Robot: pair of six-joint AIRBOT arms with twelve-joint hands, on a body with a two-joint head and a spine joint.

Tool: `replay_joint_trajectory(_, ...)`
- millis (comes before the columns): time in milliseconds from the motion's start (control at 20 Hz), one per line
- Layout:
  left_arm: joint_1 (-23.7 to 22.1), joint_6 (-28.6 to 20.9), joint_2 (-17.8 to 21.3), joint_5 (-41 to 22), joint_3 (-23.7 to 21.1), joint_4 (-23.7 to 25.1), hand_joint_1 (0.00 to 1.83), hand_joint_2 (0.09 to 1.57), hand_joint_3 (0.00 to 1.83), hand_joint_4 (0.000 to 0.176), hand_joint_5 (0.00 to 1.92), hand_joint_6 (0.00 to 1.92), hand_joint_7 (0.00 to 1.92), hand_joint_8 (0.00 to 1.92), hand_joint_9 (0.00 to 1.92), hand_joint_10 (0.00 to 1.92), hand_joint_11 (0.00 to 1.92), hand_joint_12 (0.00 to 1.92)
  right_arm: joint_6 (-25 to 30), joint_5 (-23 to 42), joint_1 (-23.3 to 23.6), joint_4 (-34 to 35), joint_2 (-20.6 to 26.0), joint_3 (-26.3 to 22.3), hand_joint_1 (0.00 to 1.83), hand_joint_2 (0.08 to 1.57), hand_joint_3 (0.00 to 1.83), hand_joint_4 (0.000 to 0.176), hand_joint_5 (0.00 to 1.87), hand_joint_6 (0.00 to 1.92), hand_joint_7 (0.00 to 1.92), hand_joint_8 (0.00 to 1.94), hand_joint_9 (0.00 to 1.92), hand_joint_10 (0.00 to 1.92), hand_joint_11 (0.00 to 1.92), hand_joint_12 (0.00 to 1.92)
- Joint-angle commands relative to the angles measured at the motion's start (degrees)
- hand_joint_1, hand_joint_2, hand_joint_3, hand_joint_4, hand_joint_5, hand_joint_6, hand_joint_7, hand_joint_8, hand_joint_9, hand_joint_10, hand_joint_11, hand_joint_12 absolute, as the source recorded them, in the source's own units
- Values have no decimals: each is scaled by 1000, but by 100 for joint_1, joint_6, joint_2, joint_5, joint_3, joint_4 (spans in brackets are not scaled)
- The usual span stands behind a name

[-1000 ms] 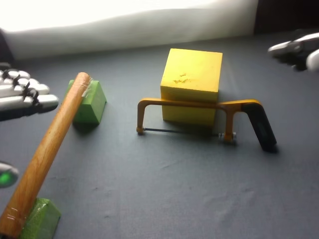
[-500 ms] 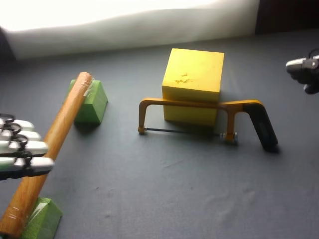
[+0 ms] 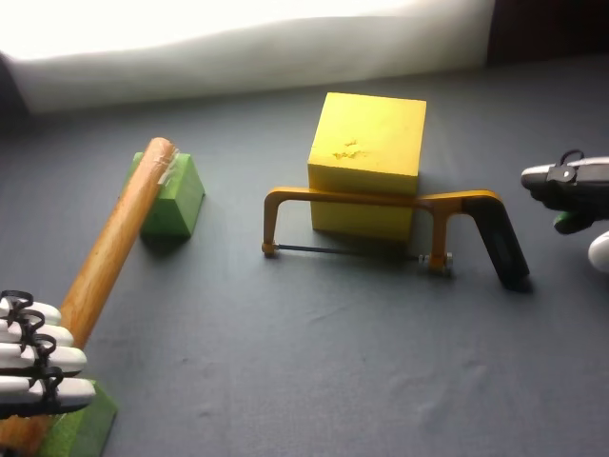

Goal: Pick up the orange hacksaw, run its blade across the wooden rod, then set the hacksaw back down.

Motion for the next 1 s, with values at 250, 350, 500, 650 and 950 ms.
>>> replay_joint_trajectory(250,-2,-27,-58,998,-134,-82,0,1233,2,0,60,5,57,4,63,3,0,204,10,288,-74,1012,-300,317,985,1071,8,0,6,0,0,0,60,4,0,597)
replay_joint_trajectory(350,23,-47,-66,1026,-132,-82,0,1250,2,0,61,6,53,5,52,5,0,161,-41,396,-121,1326,-476,456,996,1110,13,0,10,1,0,0,67,3,0,626)
replay_joint_trajectory(500,45,-49,-87,1039,-135,-81,0,1241,0,0,61,0,59,0,66,4,0,212,14,530,-115,1561,-721,586,1032,1127,8,0,15,2,8,3,75,3,0,657)
replay_joint_trajectory(650,43,-49,-87,1097,-178,-81,0,1236,0,0,49,0,46,0,50,0,0,208,164,566,-55,1703,-888,586,1033,1084,0,0,11,1,3,1,77,2,0,651)
replay_joint_trajectory(950,54,-50,-102,1189,-239,-81,0,1248,0,0,56,0,45,0,51,0,0,178,-116,578,67,2077,-1298,824,1044,1096,0,0,45,6,25,4,79,3,0,652)
